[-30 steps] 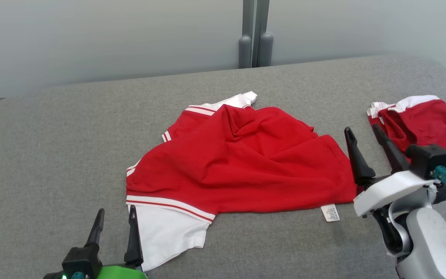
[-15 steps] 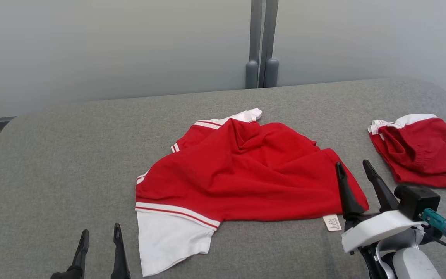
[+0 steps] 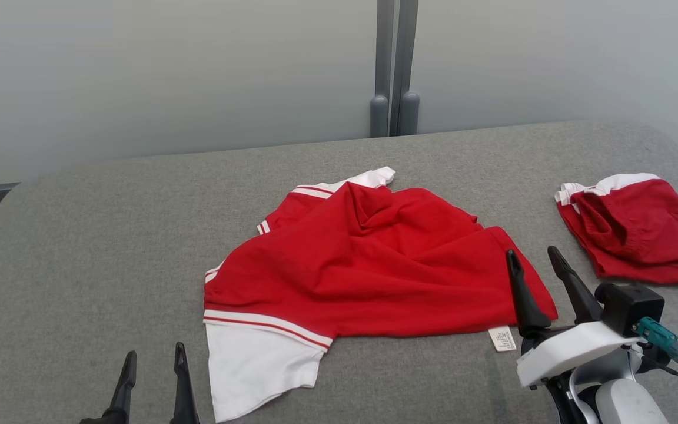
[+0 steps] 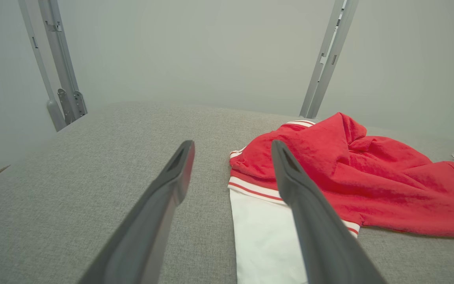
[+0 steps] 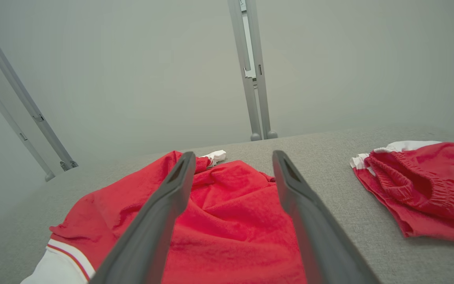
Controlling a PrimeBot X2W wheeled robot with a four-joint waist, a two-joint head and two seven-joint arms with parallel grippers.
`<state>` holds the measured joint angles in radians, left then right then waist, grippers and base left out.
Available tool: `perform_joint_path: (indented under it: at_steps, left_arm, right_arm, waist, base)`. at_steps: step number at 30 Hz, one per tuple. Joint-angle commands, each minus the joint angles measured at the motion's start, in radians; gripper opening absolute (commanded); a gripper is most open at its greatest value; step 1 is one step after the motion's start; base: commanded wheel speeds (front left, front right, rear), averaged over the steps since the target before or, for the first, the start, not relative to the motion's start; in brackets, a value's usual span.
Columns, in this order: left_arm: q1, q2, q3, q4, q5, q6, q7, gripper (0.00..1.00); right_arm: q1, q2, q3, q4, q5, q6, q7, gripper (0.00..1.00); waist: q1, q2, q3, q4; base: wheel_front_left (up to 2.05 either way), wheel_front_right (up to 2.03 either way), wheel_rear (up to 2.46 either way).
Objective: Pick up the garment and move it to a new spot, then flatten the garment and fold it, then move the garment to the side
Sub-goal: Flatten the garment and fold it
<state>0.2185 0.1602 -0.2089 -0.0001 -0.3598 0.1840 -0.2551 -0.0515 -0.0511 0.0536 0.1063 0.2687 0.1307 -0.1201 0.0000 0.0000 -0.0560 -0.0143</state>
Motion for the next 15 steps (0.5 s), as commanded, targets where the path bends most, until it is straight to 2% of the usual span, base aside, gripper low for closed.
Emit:
perform_joint_path:
  at_steps: [1, 15]
  left_arm:
    - [-0.001, 0.008, 0.0, -0.005, 0.001, 0.006, 0.001, 1.0]
    - [-0.018, 0.024, -0.015, -0.02, 0.012, 0.012, 0.01, 1.0]
  right_arm:
    - [0.005, 0.0, 0.001, -0.004, -0.007, 0.0, 0.002, 1.0]
    - [-0.006, 0.0, 0.011, 0.011, 0.011, 0.0, 0.004, 1.0]
  waist:
    - [0.0, 0.0, 0.001, 0.001]
    - [0.0, 0.0, 0.006, 0.006]
  base:
    - [0.0, 0.0, 0.0]
    - [0.0, 0.0, 0.0]
